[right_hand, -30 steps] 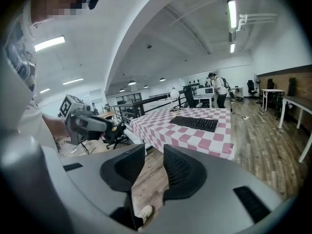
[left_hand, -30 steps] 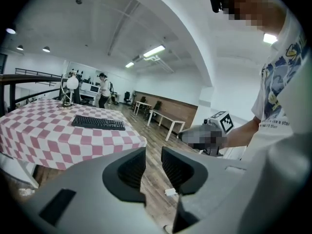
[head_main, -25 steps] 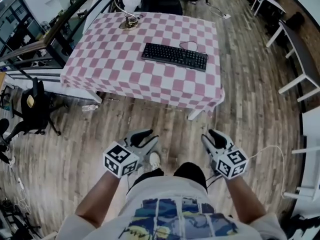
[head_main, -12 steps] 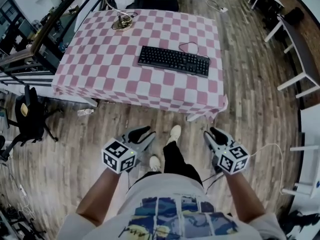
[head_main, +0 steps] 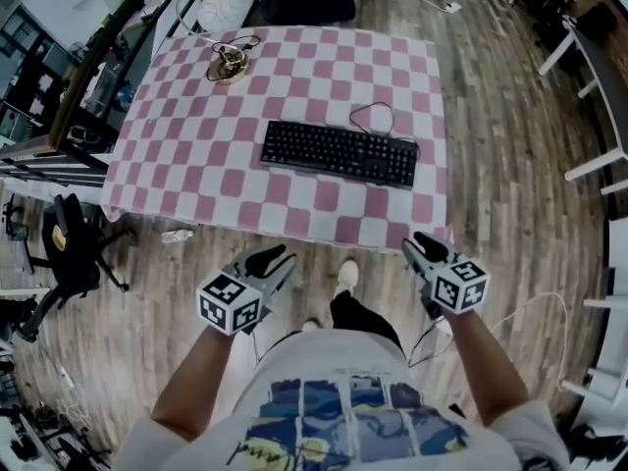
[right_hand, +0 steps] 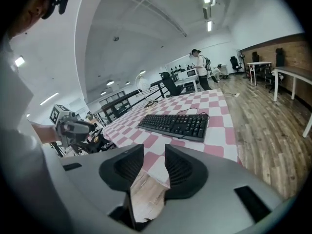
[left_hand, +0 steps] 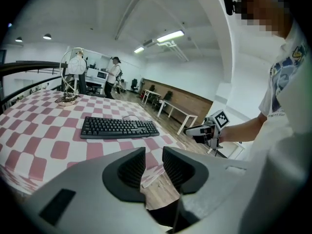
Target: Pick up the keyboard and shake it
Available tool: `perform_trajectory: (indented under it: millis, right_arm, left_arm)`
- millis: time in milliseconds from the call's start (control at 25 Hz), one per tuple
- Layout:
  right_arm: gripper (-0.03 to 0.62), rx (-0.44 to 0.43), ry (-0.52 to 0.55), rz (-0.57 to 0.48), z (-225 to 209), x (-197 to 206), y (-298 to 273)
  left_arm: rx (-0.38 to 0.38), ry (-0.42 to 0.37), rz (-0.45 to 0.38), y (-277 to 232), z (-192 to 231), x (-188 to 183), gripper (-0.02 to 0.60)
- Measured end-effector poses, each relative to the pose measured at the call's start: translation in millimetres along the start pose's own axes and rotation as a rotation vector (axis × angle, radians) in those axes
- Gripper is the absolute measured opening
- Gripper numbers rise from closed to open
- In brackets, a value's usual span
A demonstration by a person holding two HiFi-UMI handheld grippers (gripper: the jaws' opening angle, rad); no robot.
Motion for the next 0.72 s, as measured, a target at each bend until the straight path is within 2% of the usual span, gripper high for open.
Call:
perform_trajectory:
  millis: [360, 520, 720]
  right_arm:
    - [0.152, 0.004, -0.112, 0.036, -110, -22, -44]
    - [0.164, 0.017, -0.167, 0.048, -143, -26, -63]
    - [0.182, 0.014, -0.252, 0.012, -170, -45, -83]
  left_arm:
    - [-0.075, -0.015, 0.092, -75, 56, -41, 0.118]
    - [-0.081, -0.013, 0.128, -98, 88, -49, 0.127]
    - [-0.076, 0.023, 0.163, -126, 141, -58, 0.149]
Point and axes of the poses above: the fingertips, and each gripper's own axes: y backward along the fingers, z to its left, x out of its underside, the point moved 2 cm from there along y, backward along the fingers, and after that the axes turned 9 degrees about -x, right-handed, at the moved point
